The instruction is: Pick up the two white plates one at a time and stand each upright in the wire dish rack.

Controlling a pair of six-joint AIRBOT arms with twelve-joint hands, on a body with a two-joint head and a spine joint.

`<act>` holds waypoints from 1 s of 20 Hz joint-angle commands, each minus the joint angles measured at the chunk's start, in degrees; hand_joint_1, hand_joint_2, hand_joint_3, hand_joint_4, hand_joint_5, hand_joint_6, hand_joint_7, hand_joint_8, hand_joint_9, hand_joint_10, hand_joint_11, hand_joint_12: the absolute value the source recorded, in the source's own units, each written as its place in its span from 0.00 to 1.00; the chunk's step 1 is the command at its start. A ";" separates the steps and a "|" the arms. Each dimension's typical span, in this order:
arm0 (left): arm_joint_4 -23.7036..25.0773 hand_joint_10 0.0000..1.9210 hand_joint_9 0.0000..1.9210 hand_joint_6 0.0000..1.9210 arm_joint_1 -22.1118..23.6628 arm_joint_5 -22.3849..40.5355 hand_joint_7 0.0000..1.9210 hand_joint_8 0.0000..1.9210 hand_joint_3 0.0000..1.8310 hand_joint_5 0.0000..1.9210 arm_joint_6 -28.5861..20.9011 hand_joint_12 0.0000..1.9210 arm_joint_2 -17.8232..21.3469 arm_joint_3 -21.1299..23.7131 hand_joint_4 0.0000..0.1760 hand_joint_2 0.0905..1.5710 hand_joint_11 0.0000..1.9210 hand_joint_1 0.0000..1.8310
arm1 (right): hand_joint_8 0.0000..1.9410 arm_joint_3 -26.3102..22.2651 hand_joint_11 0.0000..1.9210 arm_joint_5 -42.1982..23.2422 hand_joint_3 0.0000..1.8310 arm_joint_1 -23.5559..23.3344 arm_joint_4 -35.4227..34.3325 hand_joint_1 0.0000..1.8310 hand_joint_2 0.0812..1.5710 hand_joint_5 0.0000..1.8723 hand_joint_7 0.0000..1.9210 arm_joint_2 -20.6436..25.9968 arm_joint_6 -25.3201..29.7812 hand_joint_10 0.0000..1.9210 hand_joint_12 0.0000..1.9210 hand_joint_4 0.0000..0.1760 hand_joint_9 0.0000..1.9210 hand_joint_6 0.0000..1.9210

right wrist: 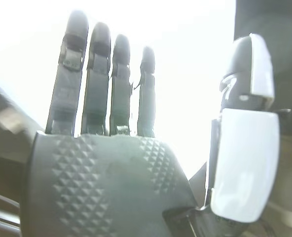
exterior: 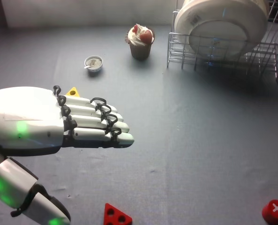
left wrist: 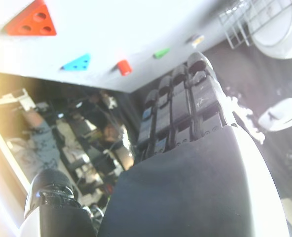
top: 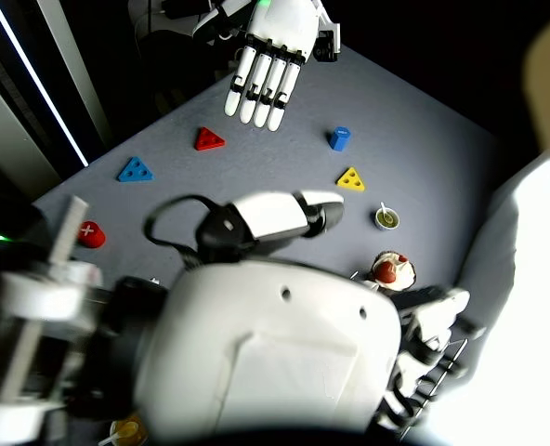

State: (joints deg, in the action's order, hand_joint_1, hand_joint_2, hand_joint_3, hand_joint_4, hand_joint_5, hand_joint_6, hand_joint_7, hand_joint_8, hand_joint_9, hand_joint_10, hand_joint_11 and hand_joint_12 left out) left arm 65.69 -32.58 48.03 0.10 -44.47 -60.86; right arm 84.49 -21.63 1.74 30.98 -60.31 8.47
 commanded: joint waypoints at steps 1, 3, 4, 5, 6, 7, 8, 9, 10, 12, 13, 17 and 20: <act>-3.50 0.00 0.05 0.00 0.22 3.71 0.04 0.00 0.00 0.03 -0.10 0.00 0.30 0.24 0.00 0.55 0.07 0.01 | 0.00 -0.13 0.29 -13.76 0.00 -0.01 1.12 0.43 0.55 0.28 0.29 0.63 1.32 0.00 0.09 0.47 0.30 0.00; -3.49 0.00 0.03 0.00 0.22 3.76 0.02 0.00 0.00 0.02 -0.10 0.00 0.30 0.25 0.00 0.55 0.05 0.00 | 0.00 -0.12 0.30 -19.69 0.00 0.51 7.81 0.41 0.56 0.29 0.29 1.57 6.47 0.00 0.09 0.52 0.31 0.00; -3.49 0.00 0.03 0.00 0.22 3.74 0.02 0.00 0.00 0.02 -0.10 0.00 0.30 0.26 0.00 0.55 0.05 0.00 | 0.00 -0.34 0.28 -23.13 0.00 0.75 10.33 0.42 0.55 0.28 0.29 2.26 8.44 0.00 0.08 0.54 0.30 0.00; -3.48 0.00 0.04 0.00 0.22 3.68 0.03 0.00 0.00 0.02 -0.10 0.00 0.30 0.26 0.00 0.54 0.06 0.00 | 0.00 -0.76 0.26 -26.54 0.00 1.10 12.26 0.39 0.55 0.27 0.28 3.06 8.74 0.00 0.07 0.62 0.28 0.00; -3.48 0.00 0.03 0.00 0.21 3.63 0.03 0.00 0.00 0.02 -0.10 0.00 0.30 0.26 0.00 0.55 0.05 0.00 | 0.00 -1.70 0.24 -29.71 0.00 1.82 13.36 0.38 0.56 0.26 0.26 4.19 6.74 0.00 0.07 0.62 0.27 0.00; -3.47 0.00 0.04 0.00 0.21 3.63 0.03 0.00 0.00 0.02 -0.10 0.00 0.32 0.25 0.00 0.55 0.05 0.00 | 0.00 -2.60 0.24 -30.46 0.00 2.12 13.85 0.37 0.55 0.25 0.25 4.98 4.91 0.00 0.07 0.61 0.26 0.00; -3.46 0.00 0.04 0.00 0.21 3.63 0.03 0.00 0.00 0.02 -0.10 0.00 0.32 0.25 0.00 0.55 0.05 0.00 | 0.00 -3.82 0.24 -32.18 0.00 2.59 14.93 0.36 0.55 0.25 0.25 6.11 1.24 0.00 0.07 0.65 0.26 0.00; -3.46 0.00 0.04 0.00 0.21 3.63 0.03 0.00 0.00 0.02 -0.10 0.01 0.32 0.25 0.00 0.55 0.06 0.00 | 0.00 -4.78 0.23 -33.50 0.00 2.91 16.08 0.33 0.55 0.25 0.24 6.97 -1.28 0.00 0.06 0.65 0.26 0.00; -3.48 0.01 0.05 0.00 0.21 3.60 0.04 0.01 0.00 0.02 -0.10 0.01 0.32 0.26 0.00 0.55 0.07 0.00 | 0.00 -6.23 0.23 -34.77 0.00 3.01 18.15 0.32 0.55 0.25 0.23 8.46 -3.49 0.00 0.06 0.71 0.24 0.00; -3.50 0.01 0.05 0.00 0.21 3.63 0.04 0.00 0.00 0.02 -0.10 0.01 0.32 0.26 0.00 0.55 0.06 0.00 | 0.00 -8.24 0.19 -36.24 0.00 3.01 20.21 0.27 0.57 0.21 0.20 10.99 -7.29 0.00 0.05 0.68 0.20 0.00; -3.50 0.00 0.04 0.00 0.21 3.68 0.03 0.00 0.00 0.01 -0.10 0.00 0.32 0.26 0.00 0.55 0.06 0.00 | 0.00 -9.22 0.19 -36.72 0.00 3.03 21.79 0.28 0.56 0.21 0.19 12.45 -8.74 0.00 0.04 0.63 0.19 0.00; -3.54 0.01 0.06 0.01 0.21 3.62 0.05 0.00 0.00 0.03 -0.10 0.01 0.36 0.34 0.00 0.55 0.07 0.00 | 0.00 -11.81 0.18 -37.78 0.00 4.11 27.01 0.26 0.56 0.19 0.18 17.11 -15.88 0.00 0.03 0.44 0.17 0.00; -3.57 0.00 0.05 0.00 0.21 3.62 0.04 0.00 0.00 0.02 -0.10 0.00 0.46 0.41 0.00 0.55 0.05 0.00 | 0.00 -13.22 0.17 -39.00 0.00 6.62 27.98 0.23 0.55 0.18 0.17 18.76 -19.62 0.00 0.03 0.44 0.16 0.00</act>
State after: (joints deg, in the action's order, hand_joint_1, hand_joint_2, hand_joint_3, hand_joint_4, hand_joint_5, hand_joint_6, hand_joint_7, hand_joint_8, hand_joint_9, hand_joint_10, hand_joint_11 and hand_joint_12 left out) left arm 65.56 -32.73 47.81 0.10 -44.45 -60.62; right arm 71.20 -56.93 9.65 63.29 -41.63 -10.85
